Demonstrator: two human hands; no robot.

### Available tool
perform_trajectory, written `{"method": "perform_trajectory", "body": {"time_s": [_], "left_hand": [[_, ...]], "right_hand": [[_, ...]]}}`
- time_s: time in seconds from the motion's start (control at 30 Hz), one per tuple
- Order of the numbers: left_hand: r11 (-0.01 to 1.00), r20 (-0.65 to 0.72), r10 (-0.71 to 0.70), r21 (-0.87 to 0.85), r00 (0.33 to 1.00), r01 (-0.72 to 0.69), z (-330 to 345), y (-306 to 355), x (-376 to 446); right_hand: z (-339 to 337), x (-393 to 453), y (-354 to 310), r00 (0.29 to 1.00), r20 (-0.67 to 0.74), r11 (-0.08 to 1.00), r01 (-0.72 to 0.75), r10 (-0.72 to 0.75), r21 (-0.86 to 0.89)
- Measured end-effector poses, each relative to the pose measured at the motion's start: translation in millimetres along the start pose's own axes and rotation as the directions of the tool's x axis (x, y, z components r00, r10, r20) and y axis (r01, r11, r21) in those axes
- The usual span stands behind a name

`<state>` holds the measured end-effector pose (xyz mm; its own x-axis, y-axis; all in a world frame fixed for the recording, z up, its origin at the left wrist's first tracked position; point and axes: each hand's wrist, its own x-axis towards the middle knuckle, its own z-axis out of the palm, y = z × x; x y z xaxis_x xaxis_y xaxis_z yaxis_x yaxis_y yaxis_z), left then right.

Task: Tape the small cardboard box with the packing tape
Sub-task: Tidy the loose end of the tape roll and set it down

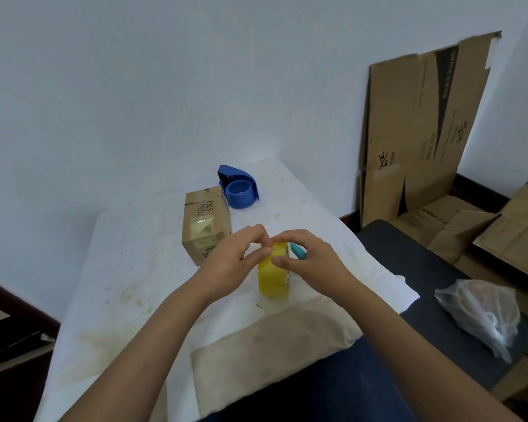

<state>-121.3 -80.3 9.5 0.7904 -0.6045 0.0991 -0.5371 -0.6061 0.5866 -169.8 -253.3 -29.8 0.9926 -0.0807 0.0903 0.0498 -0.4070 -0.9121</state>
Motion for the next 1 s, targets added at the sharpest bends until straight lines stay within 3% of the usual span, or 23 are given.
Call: {"method": "perform_trajectory", "body": {"time_s": [0.27, 0.4, 0.53, 0.7, 1.0], "left_hand": [[1.0, -0.039, -0.013, -0.002, 0.999, 0.013, 1.5, 3.3, -4.3], [0.993, -0.098, -0.098, -0.079, 0.99, 0.091, 5.5, 3.7, 1.5], [0.979, -0.119, -0.163, -0.144, 0.979, 0.145, 8.9, 4.9, 4.3], [0.97, -0.132, -0.188, -0.181, 0.973, 0.162, 9.9, 4.7, 5.1], [0.939, -0.124, -0.199, -0.307, 0.972, 0.153, 8.6, -1.9, -1.6]], "right_hand": [[2.9, 1.3, -0.9, 1.0, -0.002, 1.0, 0.002, -0.002, -0.027], [1.6, 3.3, -0.4, 1.0, 0.008, 1.0, 0.012, -0.012, -0.026], [-2.6, 2.1, -2.7, 0.994, -0.108, 1.0, 0.005, -0.003, 0.019], [-4.7, 3.9, -7.4, 0.995, -0.09, 0.998, 0.028, -0.033, -0.051], [-1.8, 2.9, -8.9, 0.989, -0.144, 0.999, 0.028, -0.03, -0.016]]}}
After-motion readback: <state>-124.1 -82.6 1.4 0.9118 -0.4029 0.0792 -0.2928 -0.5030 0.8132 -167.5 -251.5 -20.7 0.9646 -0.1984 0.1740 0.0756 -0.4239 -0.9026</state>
